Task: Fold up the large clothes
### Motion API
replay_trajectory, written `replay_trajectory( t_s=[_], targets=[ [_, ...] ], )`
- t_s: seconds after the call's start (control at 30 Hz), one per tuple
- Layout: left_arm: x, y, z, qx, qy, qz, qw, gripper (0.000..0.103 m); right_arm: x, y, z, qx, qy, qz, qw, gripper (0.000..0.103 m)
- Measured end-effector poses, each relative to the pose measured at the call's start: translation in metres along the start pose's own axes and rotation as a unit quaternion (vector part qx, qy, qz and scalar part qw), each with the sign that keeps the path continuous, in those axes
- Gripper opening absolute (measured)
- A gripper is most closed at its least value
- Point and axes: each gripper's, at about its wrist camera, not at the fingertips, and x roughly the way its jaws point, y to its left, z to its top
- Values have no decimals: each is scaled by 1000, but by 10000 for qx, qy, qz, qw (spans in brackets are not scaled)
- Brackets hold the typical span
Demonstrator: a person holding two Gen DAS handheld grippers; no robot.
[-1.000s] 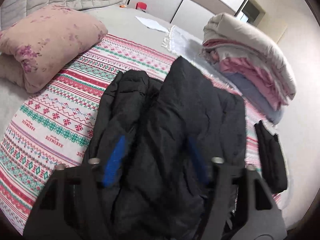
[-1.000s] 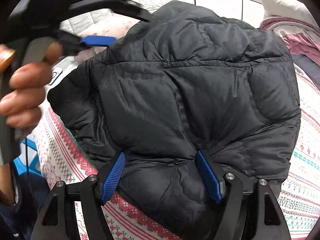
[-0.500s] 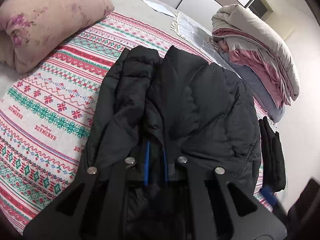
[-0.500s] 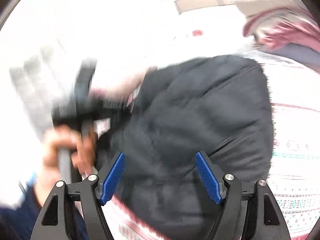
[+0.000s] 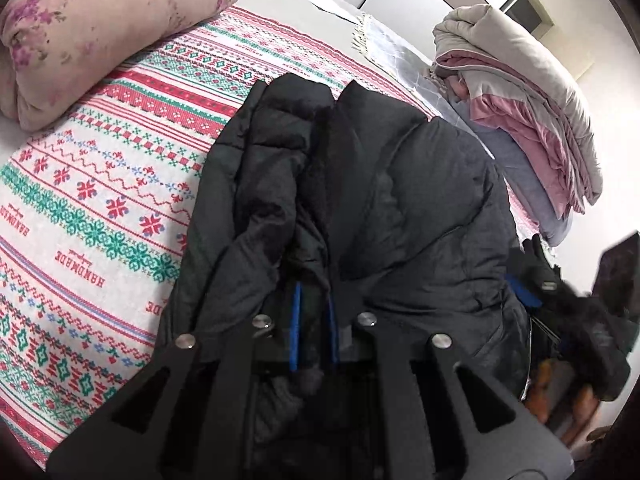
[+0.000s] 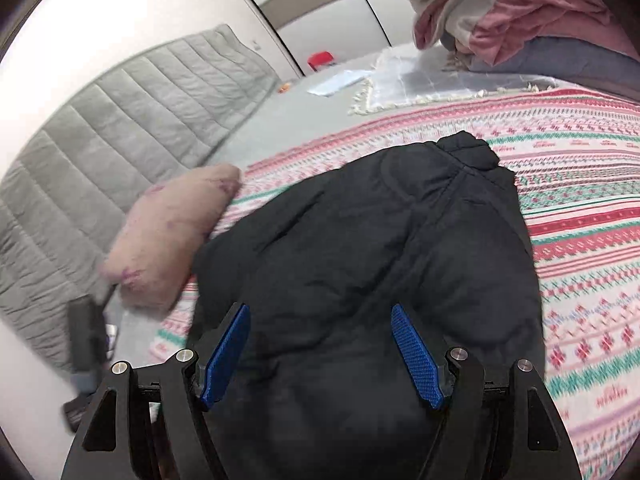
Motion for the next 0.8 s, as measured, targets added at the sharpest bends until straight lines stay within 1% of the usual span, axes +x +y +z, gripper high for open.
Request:
replay_trajectory(
  t_s=[0.07, 0.13, 0.2, 0.33, 0.47, 0.6, 0.7, 0.8],
  targets=[
    [3, -7, 0, 155, -49, 170, 9997, 15, 14, 3, -2, -210, 114, -259, 9994, 75],
    [5, -10, -1, 255, -78, 331, 9991, 15, 25, 10, -5, -521, 152, -620, 9966, 75],
    [7, -13, -1, 349, -109, 468, 9982, 14, 31, 12, -5, -630, 175, -777, 9948, 76],
    [10, -13, -2, 442, -115, 580, 9973, 14, 43, 8, -10, -619, 235, -846, 9942, 76],
    [14, -11, -1, 415, -71, 617, 9972, 14, 49, 7, -18, -677, 279, -938, 9929, 76],
    [16, -13, -3, 494, -69, 710, 9962, 14, 53, 6, -22, -703, 286, -967, 9924, 77],
    [16, -11, -3, 479, -47, 666, 9966, 14, 51, 10, -24, -757, 263, -1032, 9914, 77],
    [10, -8, 0, 425, 76, 542, 9976, 14, 49, 13, -24, -799, 222, -1086, 9906, 76]
  ],
)
